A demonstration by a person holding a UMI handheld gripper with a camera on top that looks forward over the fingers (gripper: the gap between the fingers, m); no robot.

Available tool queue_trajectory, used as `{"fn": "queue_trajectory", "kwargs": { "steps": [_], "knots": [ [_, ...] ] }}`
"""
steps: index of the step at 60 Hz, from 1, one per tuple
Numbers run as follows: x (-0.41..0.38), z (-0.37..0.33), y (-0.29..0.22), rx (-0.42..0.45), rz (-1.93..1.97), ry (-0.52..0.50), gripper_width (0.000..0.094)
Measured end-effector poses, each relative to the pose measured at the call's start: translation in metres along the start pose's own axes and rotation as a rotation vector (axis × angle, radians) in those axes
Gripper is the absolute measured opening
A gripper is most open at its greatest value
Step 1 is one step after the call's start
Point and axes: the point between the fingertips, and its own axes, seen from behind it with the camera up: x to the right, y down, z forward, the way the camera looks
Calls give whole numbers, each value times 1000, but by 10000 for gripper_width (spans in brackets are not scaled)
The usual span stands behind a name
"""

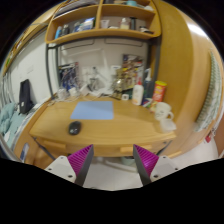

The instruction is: Arrange mouse

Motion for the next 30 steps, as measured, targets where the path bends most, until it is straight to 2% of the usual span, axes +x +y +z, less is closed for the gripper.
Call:
{"fn": "queue_trajectory", "kwargs": {
  "steps": [15,30],
  "knots": [
    [-152,78,23,-61,-28,-161,814],
    [-196,161,4,-102,-14,-144,810]
  ]
}}
